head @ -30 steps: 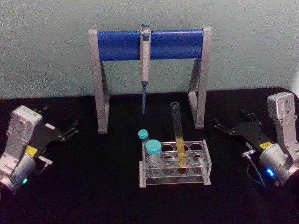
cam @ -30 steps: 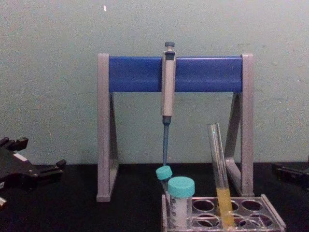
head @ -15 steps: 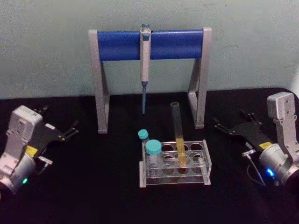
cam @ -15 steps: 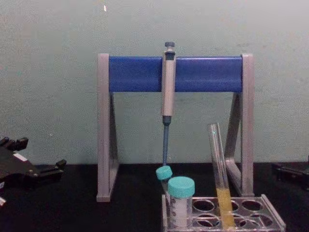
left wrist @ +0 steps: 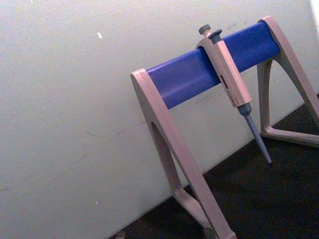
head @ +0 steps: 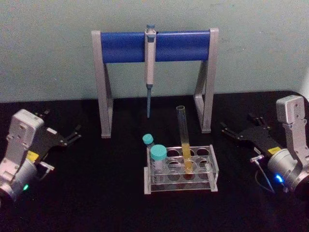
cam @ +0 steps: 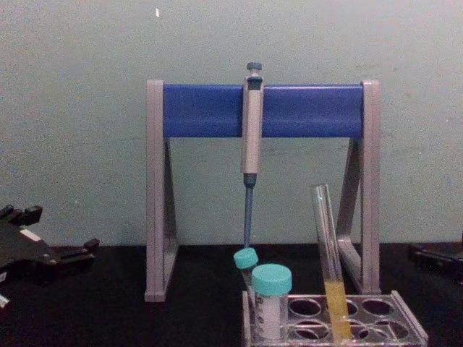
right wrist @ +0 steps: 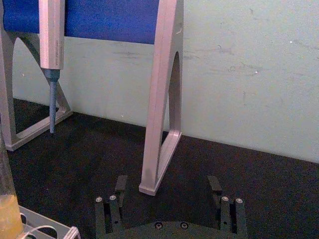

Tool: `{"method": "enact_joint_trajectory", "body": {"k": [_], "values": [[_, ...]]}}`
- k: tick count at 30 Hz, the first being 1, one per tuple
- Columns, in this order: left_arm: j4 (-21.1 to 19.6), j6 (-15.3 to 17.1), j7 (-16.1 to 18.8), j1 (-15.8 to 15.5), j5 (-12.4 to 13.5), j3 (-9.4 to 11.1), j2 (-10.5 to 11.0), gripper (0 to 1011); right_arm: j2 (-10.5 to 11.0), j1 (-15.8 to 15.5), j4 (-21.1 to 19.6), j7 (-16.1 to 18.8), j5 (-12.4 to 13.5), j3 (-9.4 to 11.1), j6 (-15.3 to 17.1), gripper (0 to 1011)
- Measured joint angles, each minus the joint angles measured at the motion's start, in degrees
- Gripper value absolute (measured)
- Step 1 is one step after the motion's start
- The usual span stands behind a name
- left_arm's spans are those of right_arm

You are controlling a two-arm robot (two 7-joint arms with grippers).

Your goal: Pick up the test tube from the test tube rack, shake it, then place it back into the test tube rack.

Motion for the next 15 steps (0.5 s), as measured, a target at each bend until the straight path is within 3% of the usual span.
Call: {"method": "enact_joint_trajectory", "body": {"k": [15], "values": [[0.00, 0.00, 0.00, 0.00, 0.00, 0.00, 0.00, 1001, 0.00, 0.00, 0.00, 0.00, 0.00, 0.00, 0.00, 1000]]}}
